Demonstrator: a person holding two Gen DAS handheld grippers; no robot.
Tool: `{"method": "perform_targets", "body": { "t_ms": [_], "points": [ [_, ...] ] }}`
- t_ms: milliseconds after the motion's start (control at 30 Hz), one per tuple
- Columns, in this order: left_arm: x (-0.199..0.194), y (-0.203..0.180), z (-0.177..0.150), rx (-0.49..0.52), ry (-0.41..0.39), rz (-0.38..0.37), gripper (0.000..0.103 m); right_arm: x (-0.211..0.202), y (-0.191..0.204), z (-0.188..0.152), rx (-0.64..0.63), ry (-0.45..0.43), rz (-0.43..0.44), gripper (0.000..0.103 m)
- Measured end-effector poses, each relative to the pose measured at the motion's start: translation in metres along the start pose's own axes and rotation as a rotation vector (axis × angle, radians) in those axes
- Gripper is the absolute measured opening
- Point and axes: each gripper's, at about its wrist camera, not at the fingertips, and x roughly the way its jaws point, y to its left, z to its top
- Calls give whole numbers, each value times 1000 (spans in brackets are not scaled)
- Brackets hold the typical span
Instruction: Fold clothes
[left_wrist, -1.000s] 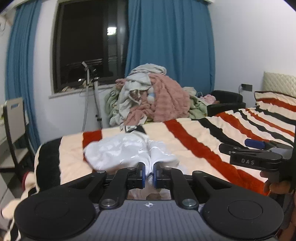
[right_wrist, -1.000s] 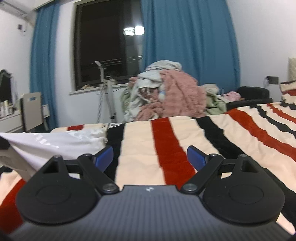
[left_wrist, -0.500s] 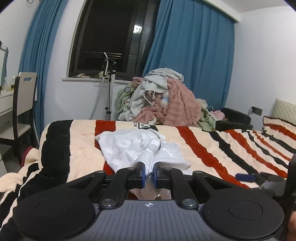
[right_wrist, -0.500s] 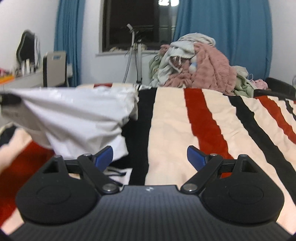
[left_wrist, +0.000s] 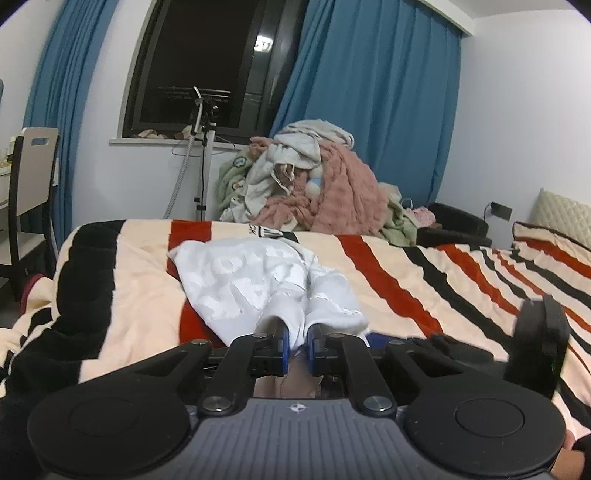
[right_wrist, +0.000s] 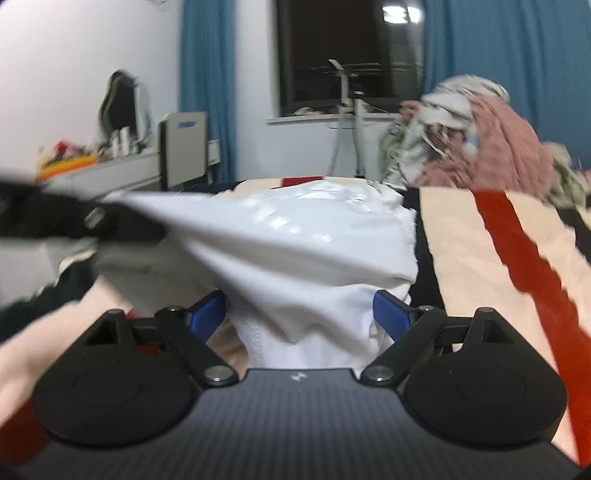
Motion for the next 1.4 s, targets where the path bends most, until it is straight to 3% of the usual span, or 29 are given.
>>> {"method": "perform_targets", "body": {
  "t_ms": [167, 400, 467, 600, 700, 800, 900, 967, 1033, 1167, 1300, 1400],
  "points": [
    [15, -11, -7, 27, 17, -2, 16, -11, -31, 13, 110, -37, -80, 88],
    [19, -27, -18, 97, 30, -24, 28, -34, -64, 25, 219, 13, -161, 88],
    [18, -34, -21, 135, 37, -27, 39, -38, -74, 26, 260, 27, -174, 88],
    [15, -54, -35, 273, 44, -28, 58, -40, -91, 25, 337, 20, -215, 88],
    [18, -72, -52, 405, 49, -2, 61, -39, -96, 25, 371, 29, -208, 88],
    [29, -86, -73, 555, 18, 101, 70, -40, -97, 26, 371, 29, -203, 88],
    [48, -93, -94, 709, 9, 198, 70, -42, -99, 27, 374, 24, -203, 88],
    [63, -94, -105, 778, 28, 268, 67, -43, -100, 26, 385, 25, -205, 88],
    [72, -89, -105, 767, 46, 312, 56, -41, -104, 25, 402, 33, -208, 88],
    [62, -82, -86, 646, -26, 309, 16, -36, -113, 18, 437, 71, -216, 88],
    [37, -75, -59, 490, -152, 247, 8, -35, -121, 10, 461, 162, -190, 88],
    [22, -70, -44, 383, -181, 175, 7, -37, -126, 4, 476, 236, -161, 88]
  ]
}}
